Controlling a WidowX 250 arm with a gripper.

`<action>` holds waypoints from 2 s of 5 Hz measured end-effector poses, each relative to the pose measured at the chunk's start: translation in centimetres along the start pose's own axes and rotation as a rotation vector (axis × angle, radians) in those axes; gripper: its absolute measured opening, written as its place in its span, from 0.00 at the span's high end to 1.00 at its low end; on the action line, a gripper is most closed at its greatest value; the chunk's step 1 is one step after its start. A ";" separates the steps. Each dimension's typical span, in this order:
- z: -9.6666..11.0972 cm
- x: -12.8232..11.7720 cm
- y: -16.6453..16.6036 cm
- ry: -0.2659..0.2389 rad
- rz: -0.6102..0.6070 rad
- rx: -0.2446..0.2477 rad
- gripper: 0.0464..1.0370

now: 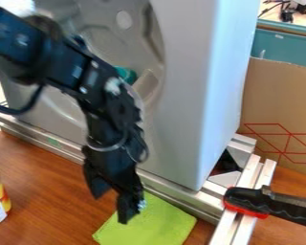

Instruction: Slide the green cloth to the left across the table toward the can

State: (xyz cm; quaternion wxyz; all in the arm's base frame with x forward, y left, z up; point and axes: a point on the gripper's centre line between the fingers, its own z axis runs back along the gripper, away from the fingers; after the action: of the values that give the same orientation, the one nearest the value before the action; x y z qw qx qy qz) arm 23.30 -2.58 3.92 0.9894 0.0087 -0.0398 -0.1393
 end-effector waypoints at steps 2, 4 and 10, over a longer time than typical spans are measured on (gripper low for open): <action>-3.7 0.7 -1.8 0.086 -0.004 -0.028 0.03; -4.3 1.6 -2.1 0.071 0.005 -0.037 0.03; -5.4 -5.0 6.4 0.208 0.258 0.144 0.04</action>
State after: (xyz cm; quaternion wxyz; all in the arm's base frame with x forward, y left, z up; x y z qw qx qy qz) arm 20.70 4.94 -1.62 0.9947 0.0887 0.0520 -0.0065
